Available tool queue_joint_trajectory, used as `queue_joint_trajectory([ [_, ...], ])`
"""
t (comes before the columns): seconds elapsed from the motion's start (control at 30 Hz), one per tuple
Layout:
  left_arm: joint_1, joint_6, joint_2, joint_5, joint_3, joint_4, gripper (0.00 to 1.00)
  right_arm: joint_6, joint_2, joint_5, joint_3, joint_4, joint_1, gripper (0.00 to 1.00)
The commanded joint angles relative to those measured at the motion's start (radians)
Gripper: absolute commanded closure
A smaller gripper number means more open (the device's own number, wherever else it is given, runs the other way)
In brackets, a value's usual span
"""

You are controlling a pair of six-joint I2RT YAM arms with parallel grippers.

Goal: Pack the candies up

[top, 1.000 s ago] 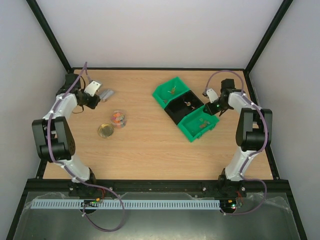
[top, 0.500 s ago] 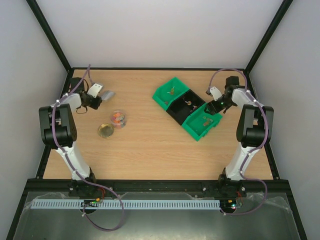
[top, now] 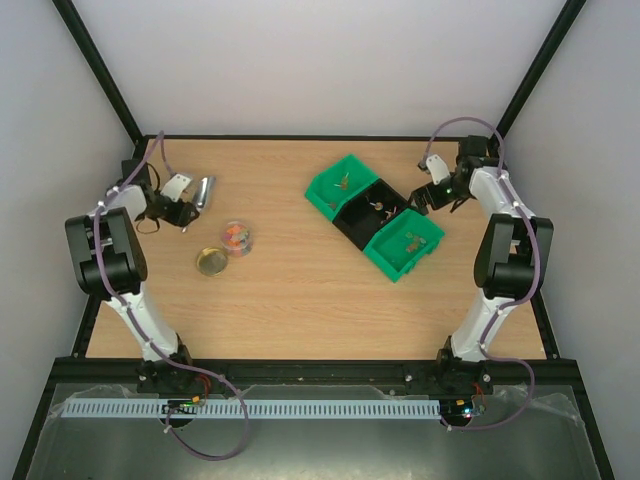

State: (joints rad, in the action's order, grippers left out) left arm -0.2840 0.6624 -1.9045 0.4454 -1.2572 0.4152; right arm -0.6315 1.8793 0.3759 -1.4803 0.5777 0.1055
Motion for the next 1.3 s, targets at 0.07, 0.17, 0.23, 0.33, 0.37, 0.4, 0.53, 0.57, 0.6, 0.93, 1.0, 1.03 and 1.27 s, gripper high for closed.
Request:
queue_joint_trajectory([
  [0.07, -0.021, 0.327, 0.02, 0.156, -0.165, 0.358, 0.42, 0.097, -0.03, 0.093, -0.112, 0.069, 0.005, 0.01],
  [0.17, -0.002, 0.413, 0.036, 0.133, -0.161, 0.369, 0.46, 0.126, -0.033, 0.134, -0.154, 0.079, 0.003, 0.02],
  [0.23, 0.018, 0.52, 0.027, 0.108, -0.161, 0.417, 0.48, 0.131, -0.04, 0.159, -0.159, 0.087, 0.003, 0.01],
  [0.33, 0.056, 0.713, -0.032, 0.09, -0.218, 0.561, 0.51, 0.127, -0.053, 0.185, -0.157, 0.107, 0.002, 0.01],
  [0.37, 0.069, 0.741, -0.047, 0.097, -0.234, 0.586, 0.54, 0.127, -0.056, 0.188, -0.154, 0.112, 0.002, 0.0],
  [0.4, 0.08, 0.762, -0.054, 0.105, -0.241, 0.594, 0.55, 0.127, -0.06, 0.19, -0.153, 0.116, 0.002, 0.0],
  [0.53, 0.129, 0.853, -0.073, 0.11, -0.248, 0.586, 0.56, 0.128, -0.083, 0.2, -0.151, 0.133, 0.002, 0.0],
  [0.57, 0.147, 0.866, -0.091, 0.104, -0.255, 0.591, 0.56, 0.128, -0.088, 0.202, -0.15, 0.136, 0.002, 0.0],
  [0.6, 0.155, 0.893, -0.105, 0.098, -0.266, 0.611, 0.55, 0.128, -0.095, 0.203, -0.149, 0.139, 0.002, 0.0],
  [0.93, 0.278, 1.061, -0.107, 0.095, -0.215, 0.639, 0.63, 0.129, -0.145, 0.208, -0.121, 0.152, 0.002, 0.0],
  [1.0, 0.31, 1.057, -0.083, 0.116, -0.184, 0.601, 0.63, 0.133, -0.149, 0.214, -0.11, 0.151, 0.002, 0.0],
  [1.03, 0.329, 1.052, -0.076, 0.124, -0.175, 0.586, 0.63, 0.136, -0.152, 0.223, -0.107, 0.151, 0.002, 0.0],
  [1.27, 0.462, 1.035, -0.058, 0.165, -0.133, 0.513, 0.47, 0.134, -0.157, 0.274, -0.061, 0.171, -0.016, 0.0],
])
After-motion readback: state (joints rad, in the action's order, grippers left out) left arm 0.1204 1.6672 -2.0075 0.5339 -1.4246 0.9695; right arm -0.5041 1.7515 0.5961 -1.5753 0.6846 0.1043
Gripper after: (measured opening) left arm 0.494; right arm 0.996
